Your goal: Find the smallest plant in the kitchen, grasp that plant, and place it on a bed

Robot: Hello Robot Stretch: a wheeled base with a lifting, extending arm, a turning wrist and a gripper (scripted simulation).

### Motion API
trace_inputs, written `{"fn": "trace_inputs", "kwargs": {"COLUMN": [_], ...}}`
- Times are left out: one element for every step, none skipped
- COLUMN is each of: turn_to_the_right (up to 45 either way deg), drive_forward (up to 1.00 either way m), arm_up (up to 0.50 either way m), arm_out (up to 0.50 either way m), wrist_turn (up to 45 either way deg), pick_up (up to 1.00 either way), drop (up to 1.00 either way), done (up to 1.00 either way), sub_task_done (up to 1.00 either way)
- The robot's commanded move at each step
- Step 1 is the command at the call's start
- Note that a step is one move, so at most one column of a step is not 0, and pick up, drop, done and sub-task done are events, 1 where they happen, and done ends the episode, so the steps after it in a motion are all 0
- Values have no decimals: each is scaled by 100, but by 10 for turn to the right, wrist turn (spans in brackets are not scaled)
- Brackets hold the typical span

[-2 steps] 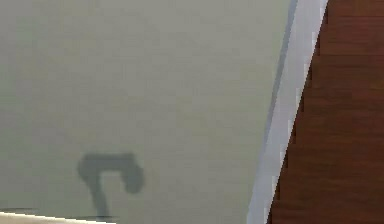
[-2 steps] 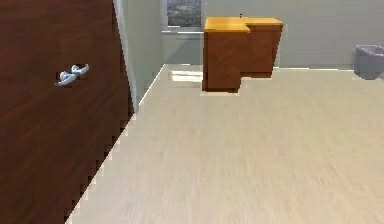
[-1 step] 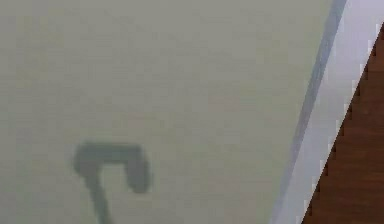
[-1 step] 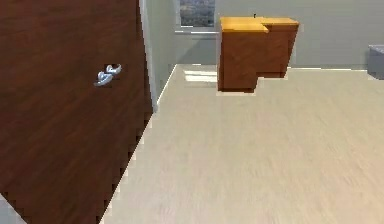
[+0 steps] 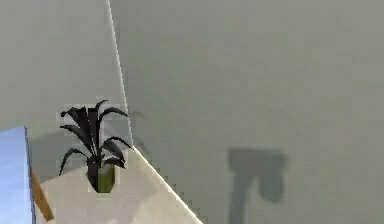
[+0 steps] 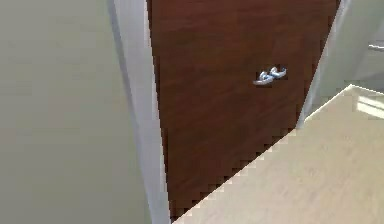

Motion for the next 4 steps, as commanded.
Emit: {"fn": "trace_inputs", "kwargs": {"turn_to_the_right": [-450,-450,-450,-90], "drive_forward": [0,0,0,0], "arm_up": [0,0,0,0], "arm_out": [0,0,0,0], "wrist_turn": [0,0,0,0], "pick_up": [0,0,0,0], "drop": [0,0,0,0], "done": [0,0,0,0], "sub_task_done": [0,0,0,0]}}
